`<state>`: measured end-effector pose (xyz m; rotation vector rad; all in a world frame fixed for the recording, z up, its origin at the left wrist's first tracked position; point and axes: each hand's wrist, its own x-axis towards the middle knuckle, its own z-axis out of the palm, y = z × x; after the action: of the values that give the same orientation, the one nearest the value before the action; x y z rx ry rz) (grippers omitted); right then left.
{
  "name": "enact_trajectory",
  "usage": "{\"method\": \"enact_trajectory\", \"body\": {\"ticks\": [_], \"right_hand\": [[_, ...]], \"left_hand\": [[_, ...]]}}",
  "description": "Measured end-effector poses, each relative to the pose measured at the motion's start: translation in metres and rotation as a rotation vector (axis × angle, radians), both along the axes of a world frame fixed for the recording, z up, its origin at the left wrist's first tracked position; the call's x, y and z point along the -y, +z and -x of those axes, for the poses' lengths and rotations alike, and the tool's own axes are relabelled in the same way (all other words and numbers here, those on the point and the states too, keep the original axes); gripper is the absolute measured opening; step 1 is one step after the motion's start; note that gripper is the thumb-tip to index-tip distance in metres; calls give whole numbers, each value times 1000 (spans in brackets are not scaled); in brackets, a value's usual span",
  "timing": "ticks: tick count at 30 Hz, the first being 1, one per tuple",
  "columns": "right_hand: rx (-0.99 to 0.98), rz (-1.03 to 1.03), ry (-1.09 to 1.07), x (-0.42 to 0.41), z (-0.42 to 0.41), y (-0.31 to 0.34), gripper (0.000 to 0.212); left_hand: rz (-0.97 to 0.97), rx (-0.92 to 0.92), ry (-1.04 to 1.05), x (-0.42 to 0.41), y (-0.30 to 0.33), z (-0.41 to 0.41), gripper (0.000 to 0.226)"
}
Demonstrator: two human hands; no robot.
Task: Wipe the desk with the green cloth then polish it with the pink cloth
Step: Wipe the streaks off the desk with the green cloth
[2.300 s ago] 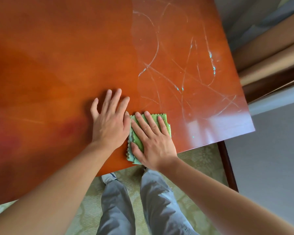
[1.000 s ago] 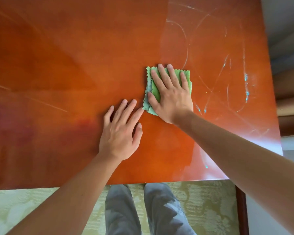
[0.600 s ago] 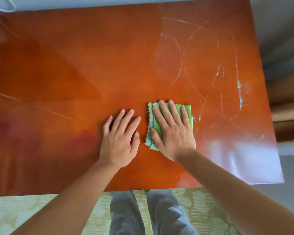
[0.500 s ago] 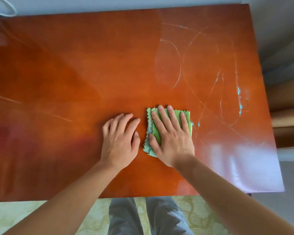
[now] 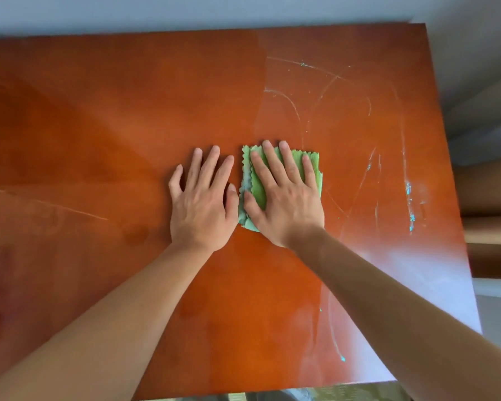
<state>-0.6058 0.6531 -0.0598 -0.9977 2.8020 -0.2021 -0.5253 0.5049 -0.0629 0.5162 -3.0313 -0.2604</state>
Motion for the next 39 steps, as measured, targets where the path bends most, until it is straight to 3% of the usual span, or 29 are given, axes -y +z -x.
{"method": "enact_trajectory", "body": {"ticks": [25,30,39], "right_hand": [[9,-56,166,-1,31,4,72],[-18,-95,62,28,70,8,73],[-13,-104,60,38,79,11,73]], "left_hand": [[29,-55,2,0,-4,0,51],[22,-54,0,1,-4,0,52],[10,-15,-15,2,-3,2,53]]}}
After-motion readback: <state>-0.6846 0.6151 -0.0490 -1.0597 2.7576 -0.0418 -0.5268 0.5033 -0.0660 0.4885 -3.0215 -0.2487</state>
